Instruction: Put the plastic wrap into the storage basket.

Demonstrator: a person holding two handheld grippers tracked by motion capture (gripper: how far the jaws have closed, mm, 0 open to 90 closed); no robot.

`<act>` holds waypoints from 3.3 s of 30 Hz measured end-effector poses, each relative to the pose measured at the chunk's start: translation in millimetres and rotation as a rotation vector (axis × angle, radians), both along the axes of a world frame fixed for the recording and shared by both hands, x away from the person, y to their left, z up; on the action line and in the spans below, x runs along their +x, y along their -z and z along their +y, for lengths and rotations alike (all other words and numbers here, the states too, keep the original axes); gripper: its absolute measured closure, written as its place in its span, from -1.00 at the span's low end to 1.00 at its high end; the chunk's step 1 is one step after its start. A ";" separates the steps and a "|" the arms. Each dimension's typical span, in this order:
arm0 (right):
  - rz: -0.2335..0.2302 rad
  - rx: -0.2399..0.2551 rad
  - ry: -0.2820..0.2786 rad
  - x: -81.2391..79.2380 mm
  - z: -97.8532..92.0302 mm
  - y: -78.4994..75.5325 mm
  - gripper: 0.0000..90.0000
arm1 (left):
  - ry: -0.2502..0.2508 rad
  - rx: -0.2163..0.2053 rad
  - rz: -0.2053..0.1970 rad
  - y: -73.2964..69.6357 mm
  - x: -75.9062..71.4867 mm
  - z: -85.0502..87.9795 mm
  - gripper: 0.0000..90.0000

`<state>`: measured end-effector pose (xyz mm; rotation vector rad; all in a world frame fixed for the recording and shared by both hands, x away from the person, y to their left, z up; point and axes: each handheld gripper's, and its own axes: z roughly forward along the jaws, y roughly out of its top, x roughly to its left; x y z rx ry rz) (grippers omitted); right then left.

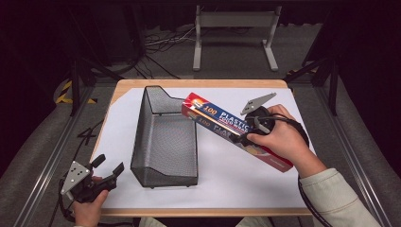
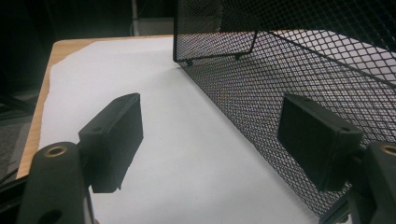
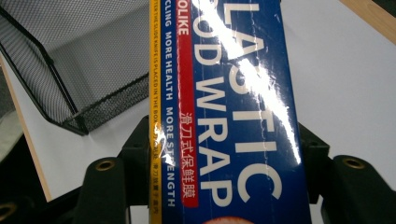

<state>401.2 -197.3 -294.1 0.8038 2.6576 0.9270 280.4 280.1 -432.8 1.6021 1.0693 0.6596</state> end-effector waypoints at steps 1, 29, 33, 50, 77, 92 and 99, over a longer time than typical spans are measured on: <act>0.011 0.005 0.003 0.6 3.8 -0.4 -0.10 | -0.002 -0.002 0.001 0.3 -0.3 -0.2 -0.49; 0.039 0.061 0.214 15.7 87.6 -19.4 -0.10 | 0.011 -0.016 0.013 1.3 8.3 -2.3 -0.49; 0.075 0.086 0.310 16.6 98.0 -20.1 -0.10 | 0.013 -0.014 0.021 1.3 9.2 -2.1 -0.49; 0.189 0.172 0.390 19.6 131.8 -2.9 -0.10 | 0.000 -0.010 0.015 1.6 7.9 -1.7 -0.49; 0.251 0.112 0.421 28.8 173.5 27.1 -0.12 | 0.019 -0.006 0.017 2.1 11.2 -4.4 -0.49; 0.274 0.046 0.436 30.2 174.9 36.1 -0.11 | 0.019 -0.005 0.018 2.2 10.6 -3.2 -0.49; 0.278 -0.004 0.433 32.1 179.5 41.6 -0.12 | 0.019 -0.004 0.018 2.1 10.4 -3.1 -0.49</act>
